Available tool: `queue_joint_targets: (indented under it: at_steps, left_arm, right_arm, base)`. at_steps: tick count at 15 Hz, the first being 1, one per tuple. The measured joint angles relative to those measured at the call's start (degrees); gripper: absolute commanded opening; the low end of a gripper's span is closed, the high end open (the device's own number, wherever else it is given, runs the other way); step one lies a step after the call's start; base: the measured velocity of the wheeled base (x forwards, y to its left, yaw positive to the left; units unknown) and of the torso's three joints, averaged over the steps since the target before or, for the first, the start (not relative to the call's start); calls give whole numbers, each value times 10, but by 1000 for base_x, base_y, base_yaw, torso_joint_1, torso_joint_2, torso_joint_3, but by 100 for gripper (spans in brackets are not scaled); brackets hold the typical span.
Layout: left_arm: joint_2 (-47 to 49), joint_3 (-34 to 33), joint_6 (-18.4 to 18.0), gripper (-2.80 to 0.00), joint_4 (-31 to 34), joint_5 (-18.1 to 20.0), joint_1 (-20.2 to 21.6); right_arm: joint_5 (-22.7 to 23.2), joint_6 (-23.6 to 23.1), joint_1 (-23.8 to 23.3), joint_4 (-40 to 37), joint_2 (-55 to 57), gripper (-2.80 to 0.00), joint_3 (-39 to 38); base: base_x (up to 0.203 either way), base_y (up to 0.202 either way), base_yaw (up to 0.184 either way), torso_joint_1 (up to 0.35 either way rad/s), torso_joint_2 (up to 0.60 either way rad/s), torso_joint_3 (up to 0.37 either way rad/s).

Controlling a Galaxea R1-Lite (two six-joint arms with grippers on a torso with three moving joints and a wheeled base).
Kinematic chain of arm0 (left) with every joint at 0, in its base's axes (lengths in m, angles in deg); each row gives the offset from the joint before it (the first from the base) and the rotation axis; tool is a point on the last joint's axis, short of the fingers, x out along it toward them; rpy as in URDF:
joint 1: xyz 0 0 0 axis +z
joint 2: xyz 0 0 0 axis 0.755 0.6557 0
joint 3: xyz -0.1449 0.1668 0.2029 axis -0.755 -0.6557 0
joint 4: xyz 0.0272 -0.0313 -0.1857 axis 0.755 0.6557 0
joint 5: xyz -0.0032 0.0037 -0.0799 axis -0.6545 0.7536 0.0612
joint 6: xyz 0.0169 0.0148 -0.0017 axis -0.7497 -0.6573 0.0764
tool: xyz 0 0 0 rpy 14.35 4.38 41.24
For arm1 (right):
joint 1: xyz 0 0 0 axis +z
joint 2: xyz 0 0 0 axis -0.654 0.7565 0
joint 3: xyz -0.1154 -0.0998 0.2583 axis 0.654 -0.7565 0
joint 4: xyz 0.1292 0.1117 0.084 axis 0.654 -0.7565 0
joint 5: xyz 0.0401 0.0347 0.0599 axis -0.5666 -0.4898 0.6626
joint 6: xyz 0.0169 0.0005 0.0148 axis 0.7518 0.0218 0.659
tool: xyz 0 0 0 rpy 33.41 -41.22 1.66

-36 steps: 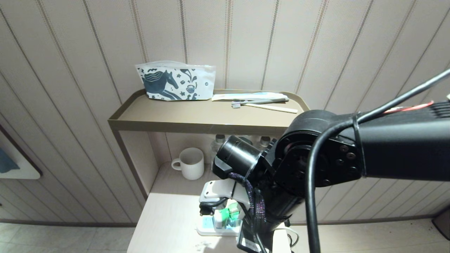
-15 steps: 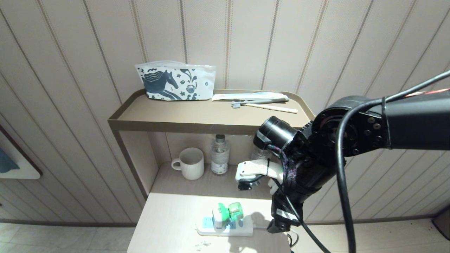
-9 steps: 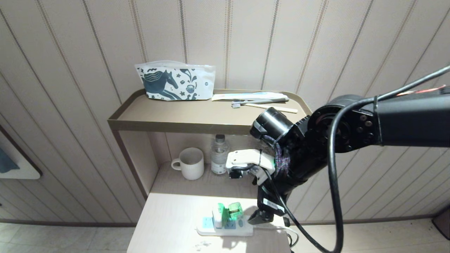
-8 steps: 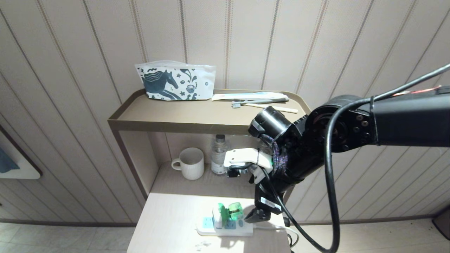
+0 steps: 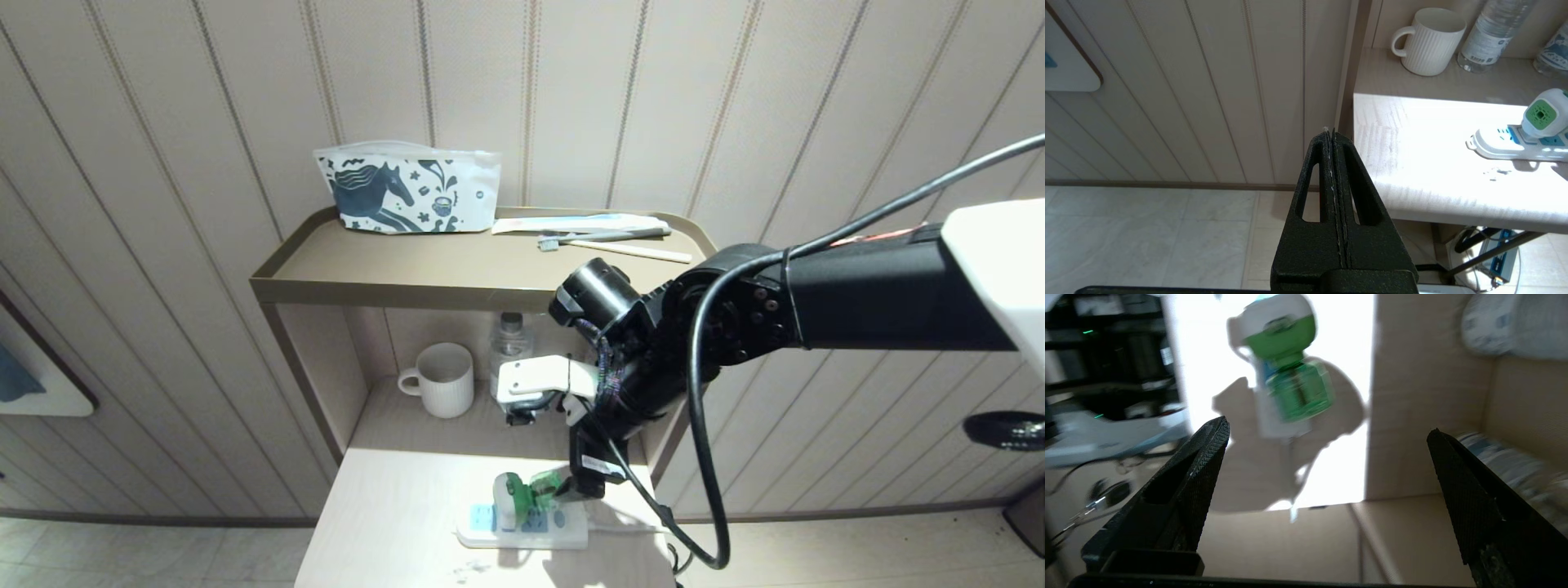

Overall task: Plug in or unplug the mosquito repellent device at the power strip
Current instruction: Hold the socket with your left hand and unplug it with your right hand

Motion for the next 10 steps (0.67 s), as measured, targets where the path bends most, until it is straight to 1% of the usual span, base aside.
queue_joint_targets:
  at_steps: [2,5,10]
  left_arm:
    - [0,0,0,-280,0,0,0]
    - [0,0,0,-280,0,0,0]
    - [0,0,0,-280,0,0,0]
  right_arm:
    - [-10,-14,2,59,14,0,-13]
    - [-20,-20,19,155,35,0,-35]
    - [-40,-14,47,163,41,0,-62]
  base:
    - [0,0,0,0,0,0]
    - [0,0,0,0,0,0]
    - [0,0,0,0,0,0]
